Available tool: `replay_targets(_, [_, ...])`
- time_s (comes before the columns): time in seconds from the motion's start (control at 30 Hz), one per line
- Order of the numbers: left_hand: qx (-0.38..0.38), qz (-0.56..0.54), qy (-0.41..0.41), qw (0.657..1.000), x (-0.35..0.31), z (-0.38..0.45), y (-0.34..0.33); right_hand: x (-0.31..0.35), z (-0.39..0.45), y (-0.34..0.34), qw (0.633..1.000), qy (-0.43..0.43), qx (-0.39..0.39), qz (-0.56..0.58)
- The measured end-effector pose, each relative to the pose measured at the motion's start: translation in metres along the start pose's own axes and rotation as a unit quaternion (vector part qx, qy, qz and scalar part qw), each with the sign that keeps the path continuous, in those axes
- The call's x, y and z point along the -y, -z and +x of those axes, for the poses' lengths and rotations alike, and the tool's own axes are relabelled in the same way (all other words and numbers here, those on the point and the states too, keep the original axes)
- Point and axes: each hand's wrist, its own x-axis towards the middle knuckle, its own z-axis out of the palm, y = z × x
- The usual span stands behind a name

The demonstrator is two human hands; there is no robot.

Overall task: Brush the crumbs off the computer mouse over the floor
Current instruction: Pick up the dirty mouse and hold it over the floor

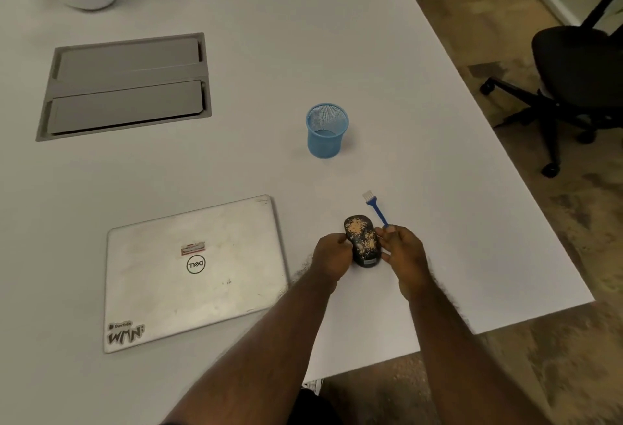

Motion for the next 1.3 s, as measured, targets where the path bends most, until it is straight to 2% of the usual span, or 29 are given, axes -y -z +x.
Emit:
replay_targets(0.2, [-0.012, -0.072, 0.006, 0.997, 0.006, 0.007, -0.004, 0.000, 0.000, 0.000, 1.000, -0.007, 0.002, 0.010])
replay_targets(0.37, [0.006, -0.123, 0.008, 0.992, 0.010, 0.007, -0.003, 0.004, -0.008, 0.005, 1.000, 0.007, -0.006, 0.008])
replay_targets(0.63, [0.150, -0.232, 0.011, 0.961, 0.009, -0.024, 0.001, 0.015, -0.047, 0.026, 0.999, 0.024, -0.028, 0.025])
replay_targets(0.8, [0.244, -0.336, 0.070, 0.907, -0.002, -0.059, 0.002, 0.025, -0.096, 0.042, 0.997, 0.021, -0.041, 0.070])
replay_targets(0.93, [0.290, -0.343, 0.104, 0.887, -0.014, -0.090, 0.000, 0.033, -0.138, 0.055, 0.993, 0.018, -0.069, 0.099])
replay_targets(1.17, [0.344, -0.290, 0.142, 0.882, -0.019, -0.144, -0.004, 0.037, -0.212, 0.071, 0.986, 0.028, -0.131, 0.094])
replay_targets(1.3, [0.379, -0.258, 0.156, 0.875, -0.014, -0.173, -0.003, 0.025, -0.258, 0.084, 0.972, 0.046, -0.206, 0.102])
